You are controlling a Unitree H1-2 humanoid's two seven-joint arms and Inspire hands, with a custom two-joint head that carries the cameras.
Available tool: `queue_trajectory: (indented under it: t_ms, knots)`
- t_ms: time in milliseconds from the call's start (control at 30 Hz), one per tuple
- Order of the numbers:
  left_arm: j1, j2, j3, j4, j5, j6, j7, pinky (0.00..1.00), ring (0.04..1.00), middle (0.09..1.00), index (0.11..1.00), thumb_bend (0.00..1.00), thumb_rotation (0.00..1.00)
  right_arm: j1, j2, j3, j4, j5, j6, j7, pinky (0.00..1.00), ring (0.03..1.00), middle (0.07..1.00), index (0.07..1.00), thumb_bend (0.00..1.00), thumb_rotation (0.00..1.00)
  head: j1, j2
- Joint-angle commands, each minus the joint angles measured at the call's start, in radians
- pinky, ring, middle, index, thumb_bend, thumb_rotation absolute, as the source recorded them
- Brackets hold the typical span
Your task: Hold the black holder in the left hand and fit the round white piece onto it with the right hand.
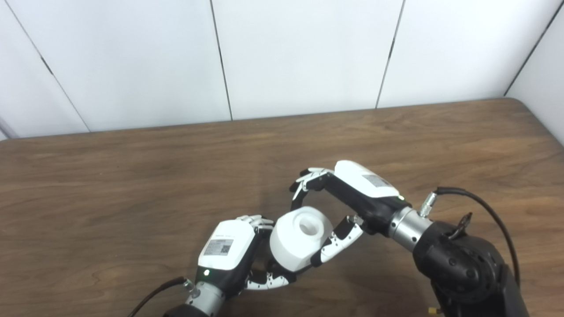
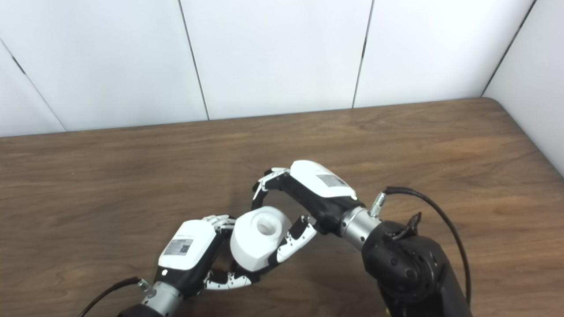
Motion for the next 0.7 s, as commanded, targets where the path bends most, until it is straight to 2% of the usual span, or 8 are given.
queue_trajectory:
  t_ms: [0,300,667]
  knots:
    - [0.016,-0.001,-0.037,0.023,0.017,0.003,-0.079,0.84,0.831,0.763,0.485,0.52,0.05,-0.01,0.005,0.0,-0.002,0.002,-0.024,-0.04,0.77,0.9,0.79,0.482,0.52,0.14,0.002,0.002]
    - [0.014,-0.004,-0.045,0.012,0.024,0.016,-0.091,0.85,0.832,0.766,0.485,0.52,0.05,0.013,-0.01,0.026,0.038,0.004,-0.047,-0.078,0.78,0.894,0.785,0.482,0.52,0.13,0.005,0.009]
    - [0.011,-0.005,-0.044,0.008,0.027,0.021,-0.093,0.84,0.827,0.763,0.485,0.52,0.05,0.028,-0.031,0.037,0.05,-0.002,-0.062,-0.094,0.73,0.883,0.775,0.481,0.53,0.13,-0.002,0.018]
